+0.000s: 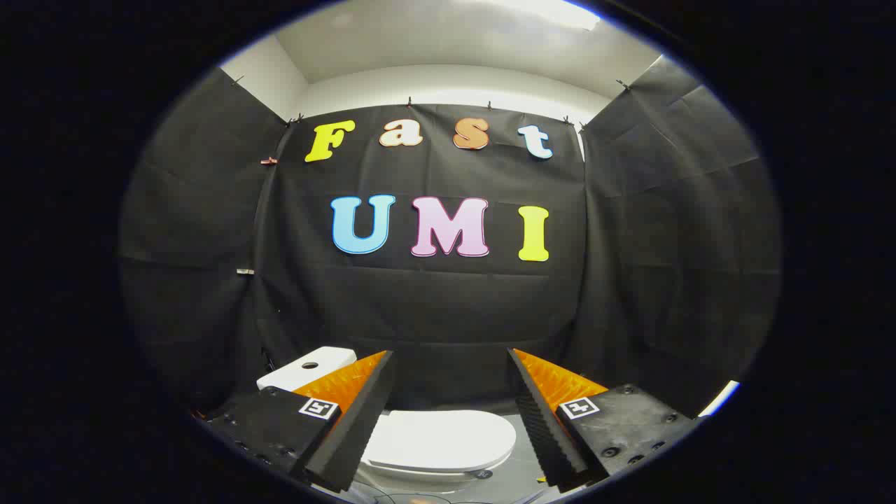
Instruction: Open the toilet lid.
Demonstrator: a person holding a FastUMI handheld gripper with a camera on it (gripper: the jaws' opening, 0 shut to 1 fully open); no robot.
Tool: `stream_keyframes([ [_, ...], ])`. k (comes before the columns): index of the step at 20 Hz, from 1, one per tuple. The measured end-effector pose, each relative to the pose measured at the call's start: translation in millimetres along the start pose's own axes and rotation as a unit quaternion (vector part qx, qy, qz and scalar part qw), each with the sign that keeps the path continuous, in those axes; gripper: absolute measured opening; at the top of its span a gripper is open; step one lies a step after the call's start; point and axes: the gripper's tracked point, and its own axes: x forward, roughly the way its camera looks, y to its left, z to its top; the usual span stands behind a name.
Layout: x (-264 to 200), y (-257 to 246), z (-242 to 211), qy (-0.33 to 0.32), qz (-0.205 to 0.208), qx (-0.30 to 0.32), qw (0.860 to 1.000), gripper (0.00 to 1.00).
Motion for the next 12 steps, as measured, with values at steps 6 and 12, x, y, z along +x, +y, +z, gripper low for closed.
stream_keyframes([
  [6,-2,-2,-1,0.004,0.0,-0.003,1.0,0.99],
  [12,1,-11,-5,0.014,-0.008,0.013,1.0,0.99],
])
